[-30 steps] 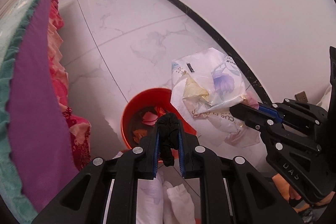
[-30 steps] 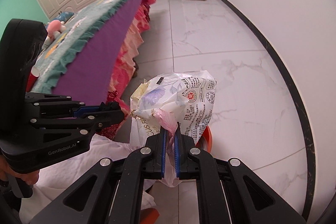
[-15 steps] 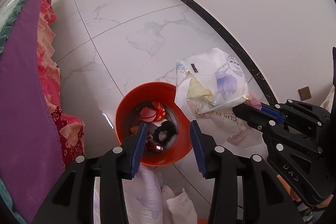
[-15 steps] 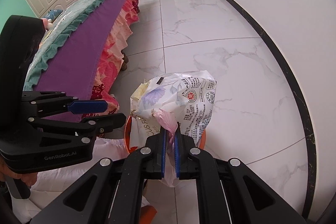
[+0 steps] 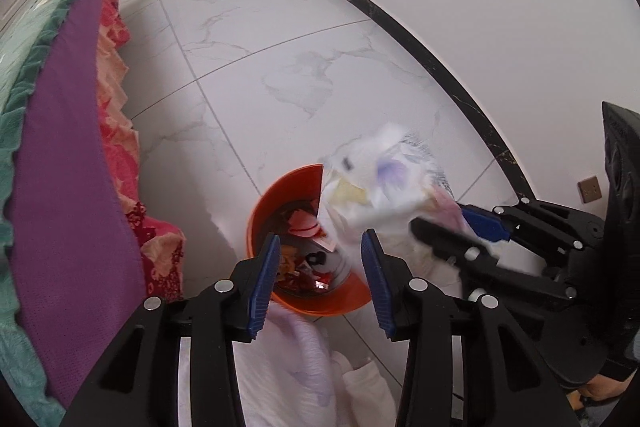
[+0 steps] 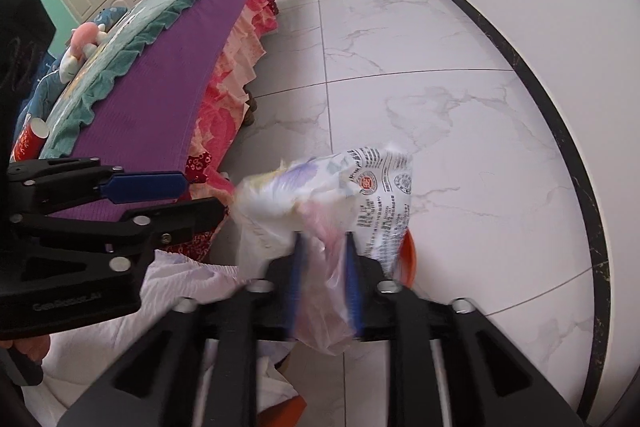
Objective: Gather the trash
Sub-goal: 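Open both grippers to drop the bag and hair tie into the bin, then move both grippers back over the bed toward the pink clip and rope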
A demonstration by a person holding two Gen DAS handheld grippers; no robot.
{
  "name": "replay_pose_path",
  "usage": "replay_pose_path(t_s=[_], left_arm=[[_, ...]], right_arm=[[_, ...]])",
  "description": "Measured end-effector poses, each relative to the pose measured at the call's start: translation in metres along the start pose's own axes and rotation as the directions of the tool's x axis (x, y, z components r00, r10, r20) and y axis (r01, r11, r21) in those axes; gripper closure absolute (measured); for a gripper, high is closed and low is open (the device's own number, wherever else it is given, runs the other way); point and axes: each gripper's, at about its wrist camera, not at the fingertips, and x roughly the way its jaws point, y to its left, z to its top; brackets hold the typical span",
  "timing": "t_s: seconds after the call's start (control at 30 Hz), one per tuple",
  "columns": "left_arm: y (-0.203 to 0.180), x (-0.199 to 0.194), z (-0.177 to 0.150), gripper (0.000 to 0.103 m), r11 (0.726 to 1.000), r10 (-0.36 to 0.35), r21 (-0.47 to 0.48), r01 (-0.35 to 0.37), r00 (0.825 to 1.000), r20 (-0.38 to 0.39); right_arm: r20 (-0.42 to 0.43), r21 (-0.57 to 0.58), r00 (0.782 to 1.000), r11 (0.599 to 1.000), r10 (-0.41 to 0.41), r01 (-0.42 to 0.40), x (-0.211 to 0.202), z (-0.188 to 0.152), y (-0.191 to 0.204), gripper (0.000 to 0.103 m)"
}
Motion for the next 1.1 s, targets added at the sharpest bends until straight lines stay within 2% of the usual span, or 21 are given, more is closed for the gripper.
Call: replay_pose_path(t_s=[0.1,0.3,0.57,0.67,0.73,1.0,1.1], left_arm=[[0.007,-0.001,-0.001,0.059,1.000,0.007,-0.014,-0.007,1.000,-0.003],[0.013,-0.005,-0.004,0.059,0.999,0.009,-0.031,-0.009,1.000,0.004],[0.017,-0.037,-0.014,0.059,0.999,0.012,-0.049,-0.009,0.998,0.062],[0.019,-0.062,-0.024,0.039,0.998,0.042,-0.055,-0.036,0.992,0.115],[0.022,-0.077,-0.033,0.038,0.997,0.054,-0.063,-0.045,0.988,0.142],[0.043,-0.145,-0.083,0.038,0.987,0.128,-0.127,-0.102,0.966,0.223],[0.052,-0.165,-0.100,0.035,0.981,0.140,-0.163,-0.101,0.958,0.250]], right_arm=[[0.000,-0.009,1.000,1.000,-0.005,0.005,0.004,0.002,0.006,0.067],[0.008,0.000,1.000,1.000,-0.006,0.006,-0.001,0.003,0.009,0.067],[0.066,-0.011,0.998,1.000,0.004,-0.003,-0.038,0.008,0.025,0.067],[0.095,-0.037,0.995,0.999,0.017,-0.014,-0.057,0.011,0.041,0.067],[0.117,-0.053,0.993,0.998,0.030,-0.023,-0.071,0.012,0.052,0.062],[0.180,-0.180,0.977,0.980,0.118,-0.086,-0.120,0.014,0.125,0.060],[0.189,-0.227,0.970,0.968,0.152,-0.107,-0.132,0.012,0.152,0.060]])
